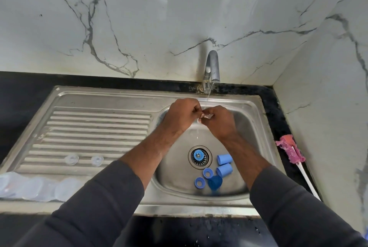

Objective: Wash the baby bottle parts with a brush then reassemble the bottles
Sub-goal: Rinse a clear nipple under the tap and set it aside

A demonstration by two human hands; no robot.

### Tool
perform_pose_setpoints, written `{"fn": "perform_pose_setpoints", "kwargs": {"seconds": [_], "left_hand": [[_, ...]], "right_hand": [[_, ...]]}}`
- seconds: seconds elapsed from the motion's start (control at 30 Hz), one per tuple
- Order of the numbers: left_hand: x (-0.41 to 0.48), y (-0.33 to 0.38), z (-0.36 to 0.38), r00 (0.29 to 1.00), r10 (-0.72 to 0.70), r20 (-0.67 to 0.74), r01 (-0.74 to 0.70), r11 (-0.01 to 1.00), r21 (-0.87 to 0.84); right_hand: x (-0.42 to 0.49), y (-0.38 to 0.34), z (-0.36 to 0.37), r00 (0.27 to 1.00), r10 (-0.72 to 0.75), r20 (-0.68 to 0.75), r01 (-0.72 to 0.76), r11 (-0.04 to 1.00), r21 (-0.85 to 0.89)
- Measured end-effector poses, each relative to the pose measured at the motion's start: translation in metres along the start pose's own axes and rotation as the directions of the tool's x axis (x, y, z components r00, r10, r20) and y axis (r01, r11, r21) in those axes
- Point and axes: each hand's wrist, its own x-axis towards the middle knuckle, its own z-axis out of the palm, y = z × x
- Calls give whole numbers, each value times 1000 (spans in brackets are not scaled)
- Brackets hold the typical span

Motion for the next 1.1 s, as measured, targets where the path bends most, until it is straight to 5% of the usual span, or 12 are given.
{"fn": "perform_pose_setpoints", "kwargs": {"seconds": [0.23,0.57,0.87,1.1], "left_hand": [[-31,-16,-14,1000,6,20,-4,998,-64],[-86,-77,-77,970,-230,-74,222,970,-103],[-174,-194,-195,856,-471,-213,467,881,-71],[-241,-281,-238,691,-674,-263,676,731,-98]], "right_hand": [[-26,-16,13,999,-20,-33,21,999,32],[-32,-91,79,970,-241,18,241,971,1],[-24,-239,188,810,-564,165,555,826,97],[-25,-308,272,679,-636,367,648,754,107]]}}
